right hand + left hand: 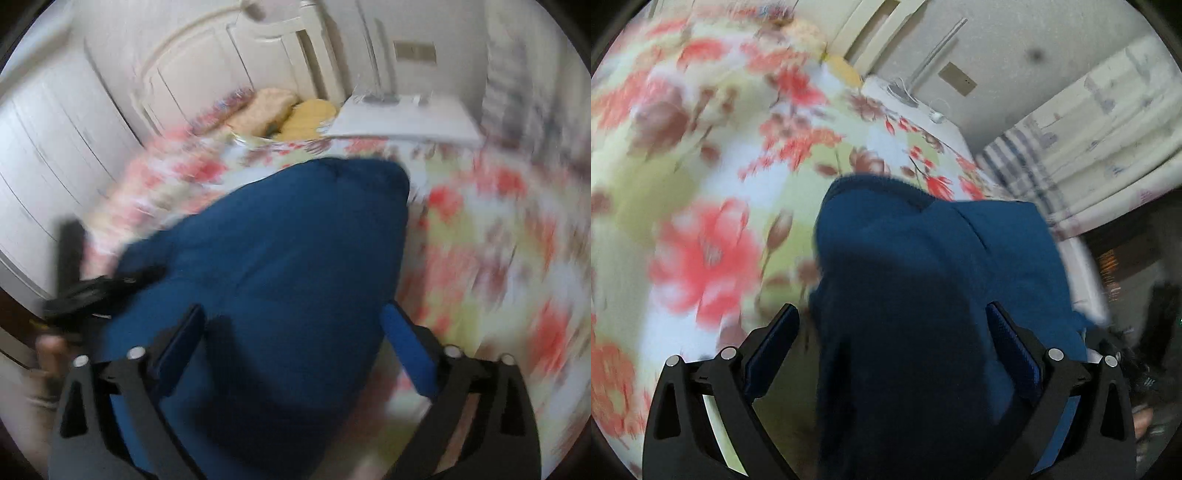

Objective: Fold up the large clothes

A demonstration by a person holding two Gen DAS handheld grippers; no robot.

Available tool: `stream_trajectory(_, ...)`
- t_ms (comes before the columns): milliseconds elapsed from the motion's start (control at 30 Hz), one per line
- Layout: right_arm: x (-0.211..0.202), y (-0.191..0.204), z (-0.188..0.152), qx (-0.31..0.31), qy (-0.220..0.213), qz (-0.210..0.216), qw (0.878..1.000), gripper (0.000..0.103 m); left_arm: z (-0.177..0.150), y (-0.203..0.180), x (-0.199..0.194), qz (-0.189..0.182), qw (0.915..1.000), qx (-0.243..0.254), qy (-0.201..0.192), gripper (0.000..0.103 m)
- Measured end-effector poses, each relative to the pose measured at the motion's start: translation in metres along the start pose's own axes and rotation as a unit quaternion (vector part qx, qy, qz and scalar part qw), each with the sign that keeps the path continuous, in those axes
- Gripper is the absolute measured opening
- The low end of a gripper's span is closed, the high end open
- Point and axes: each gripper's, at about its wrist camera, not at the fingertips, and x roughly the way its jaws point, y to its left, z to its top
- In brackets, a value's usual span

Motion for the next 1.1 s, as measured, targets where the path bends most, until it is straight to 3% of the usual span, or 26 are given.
stream_trajectory(167,-0.024,-0.007,-0.065,0.014,0.039,0.070,0.997,0.101,-0.036,0.011,-0.039,-0.066,0.9973,-0.020,0.025,0.099)
stream_trajectory(267,-0.017,-0.011,-0.095,0.040,0.072,0.146,0.986,0.101,-0.057,0.013,-0.043,-0.135,0.9869,-0.033,0.082,0.099)
stream_trajectory(300,-0.014,-0.011,-0.100,0.041,0.075,0.161,0.983,0.101,-0.064,0.011,-0.041,-0.140,0.9848,-0.024,0.099,0.099)
stream_trajectory(367,-0.009,-0.014,-0.104,0.047,0.070,0.177,0.981,0.101,-0.077,0.003,-0.043,-0.125,0.9891,0.014,0.077,0.099)
stream_trajectory(433,-0.001,-0.017,-0.100,0.060,0.077,0.194,0.976,0.101,-0.078,0.006,-0.040,-0.131,0.9887,-0.002,0.072,0.099)
stream_trajectory(600,0.005,-0.019,-0.099,0.066,0.078,0.210,0.972,0.101,-0.071,0.008,-0.033,-0.149,0.9851,0.020,0.084,0.099)
stream_trajectory(700,0.004,-0.017,-0.102,0.063,0.074,0.211,0.973,0.101,-0.069,0.011,-0.045,-0.115,0.9912,0.016,0.064,0.099)
stream_trajectory(733,0.004,-0.016,-0.102,0.062,0.073,0.210,0.973,0.101,-0.068,0.011,-0.053,-0.076,0.9962,0.022,0.037,0.099)
stream_trajectory(767,0.003,-0.018,-0.104,0.061,0.072,0.210,0.973,0.101,-0.069,0.012,-0.060,-0.060,0.9976,0.025,0.024,0.099)
stream_trajectory(900,0.004,-0.014,-0.107,0.056,0.073,0.210,0.973,0.101,-0.072,0.005,-0.047,-0.053,0.9972,0.029,0.045,0.099)
stream_trajectory(933,0.006,-0.010,-0.106,0.055,0.072,0.209,0.974,0.101,-0.071,0.004,-0.045,-0.058,0.9968,0.028,0.048,0.099)
stream_trajectory(1033,0.004,0.000,-0.106,0.033,0.049,0.196,0.979,0.099,-0.065,0.005,-0.029,-0.140,0.9867,-0.005,0.083,0.095)
stream_trajectory(1100,-0.009,0.003,-0.108,0.011,0.013,0.171,0.985,0.078,-0.060,-0.008,-0.017,-0.148,0.9850,0.000,0.089,0.090)
